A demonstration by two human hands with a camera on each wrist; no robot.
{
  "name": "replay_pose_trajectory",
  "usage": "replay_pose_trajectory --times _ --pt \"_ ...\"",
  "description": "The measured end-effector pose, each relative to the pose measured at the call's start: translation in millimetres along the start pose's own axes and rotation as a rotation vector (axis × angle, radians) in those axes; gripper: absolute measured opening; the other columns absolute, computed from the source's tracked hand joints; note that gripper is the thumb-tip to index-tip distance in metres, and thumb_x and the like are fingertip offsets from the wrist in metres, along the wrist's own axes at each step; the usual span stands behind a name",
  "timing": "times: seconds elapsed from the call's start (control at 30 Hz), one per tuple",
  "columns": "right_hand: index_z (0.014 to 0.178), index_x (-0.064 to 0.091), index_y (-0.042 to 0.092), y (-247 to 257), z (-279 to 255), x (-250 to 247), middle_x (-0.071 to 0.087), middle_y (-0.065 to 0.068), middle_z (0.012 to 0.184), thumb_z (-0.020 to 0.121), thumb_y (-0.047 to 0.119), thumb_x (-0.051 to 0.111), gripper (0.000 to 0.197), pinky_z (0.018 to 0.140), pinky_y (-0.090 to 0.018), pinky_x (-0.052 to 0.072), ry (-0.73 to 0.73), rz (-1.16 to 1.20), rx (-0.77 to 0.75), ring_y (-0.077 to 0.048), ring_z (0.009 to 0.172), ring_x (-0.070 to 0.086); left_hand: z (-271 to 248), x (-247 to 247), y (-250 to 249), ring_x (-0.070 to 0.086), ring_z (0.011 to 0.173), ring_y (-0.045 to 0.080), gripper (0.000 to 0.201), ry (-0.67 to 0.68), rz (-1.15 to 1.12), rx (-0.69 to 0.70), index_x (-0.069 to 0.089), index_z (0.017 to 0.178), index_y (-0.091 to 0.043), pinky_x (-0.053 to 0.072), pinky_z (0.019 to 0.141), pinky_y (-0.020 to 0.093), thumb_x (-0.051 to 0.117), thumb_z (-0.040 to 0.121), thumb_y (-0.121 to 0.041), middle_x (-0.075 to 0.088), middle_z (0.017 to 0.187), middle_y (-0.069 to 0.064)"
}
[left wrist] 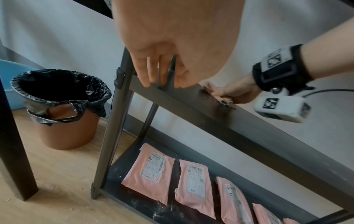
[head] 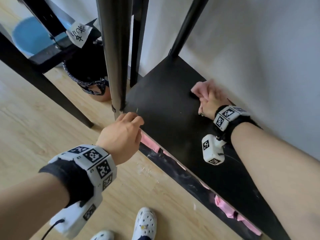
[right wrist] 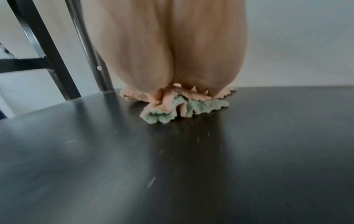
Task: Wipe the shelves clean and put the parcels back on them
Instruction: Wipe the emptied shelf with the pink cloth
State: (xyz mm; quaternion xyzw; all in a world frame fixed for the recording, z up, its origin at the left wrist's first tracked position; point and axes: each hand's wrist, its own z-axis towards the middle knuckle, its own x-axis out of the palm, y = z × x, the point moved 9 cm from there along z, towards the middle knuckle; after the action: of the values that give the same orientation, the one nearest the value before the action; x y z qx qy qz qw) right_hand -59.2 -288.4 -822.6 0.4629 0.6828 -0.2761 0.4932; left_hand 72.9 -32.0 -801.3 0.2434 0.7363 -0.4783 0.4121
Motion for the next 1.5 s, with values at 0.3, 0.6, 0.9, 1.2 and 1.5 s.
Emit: replay_pose_trajectory --times 0.3,0.6,0.9,1.2,1.5 --pt "0.151 -0.004 0.035 134.9 -85.6 71.3 -0.022 0.001 0.158 0.103 0.029 0.03 0.06 0.12 -0.049 0.001 0.229 0.139 -0.303 -0.025 0.146 -0.018 -11.1 2.5 1.3 0.05 0.106 0.024 0.023 0.041 0.061 -0.032 0.058 0.11 -0.011 0.051 0.074 0.042 0.043 0.093 -0.017 0.056 0.112 0.006" --pt "0.152 -0.003 0.035 47.7 -103.5 67.3 -0.012 -0.002 0.161 0.1 0.018 0.039 0.069 0.097 -0.035 0.046 0.165 0.123 -0.343 -0.029 0.146 0.017 -27.5 13.0 -20.2 0.054 0.099 0.026 0.022 0.044 0.08 -0.004 0.061 0.105 -0.009 0.052 0.072 0.043 0.044 0.092 -0.015 0.06 0.104 0.008" --pt "0.146 -0.022 0.036 -22.8 -170.0 84.5 -0.027 -0.001 0.156 0.104 0.021 0.026 0.066 0.119 -0.05 0.015 0.208 0.321 -0.003 -0.023 0.147 -0.013 -34.7 17.3 -50.2 0.052 0.104 0.022 0.024 0.088 0.103 0.027 0.055 0.112 -0.013 0.05 0.072 0.037 0.04 0.095 -0.021 0.057 0.11 0.005" --pt "0.152 -0.009 0.026 14.0 -147.5 81.4 -0.023 0.0 0.158 0.101 0.035 0.038 0.069 0.118 -0.039 -0.007 0.236 0.257 -0.17 -0.02 0.144 -0.025 -39.3 21.8 -66.8 0.049 0.111 0.022 0.029 0.107 0.133 0.071 0.048 0.123 -0.013 0.048 0.074 0.036 0.037 0.097 -0.021 0.054 0.119 0.004" --pt "0.151 -0.013 0.026 -15.0 -145.7 76.0 -0.02 0.004 0.158 0.102 0.035 0.033 0.068 0.118 -0.034 -0.003 0.257 0.074 -0.259 -0.015 0.145 -0.019 -24.3 41.8 -105.2 0.038 0.132 0.019 0.038 0.091 0.128 0.128 0.043 0.134 -0.011 0.043 0.099 0.038 0.032 0.1 -0.025 0.043 0.142 0.002"
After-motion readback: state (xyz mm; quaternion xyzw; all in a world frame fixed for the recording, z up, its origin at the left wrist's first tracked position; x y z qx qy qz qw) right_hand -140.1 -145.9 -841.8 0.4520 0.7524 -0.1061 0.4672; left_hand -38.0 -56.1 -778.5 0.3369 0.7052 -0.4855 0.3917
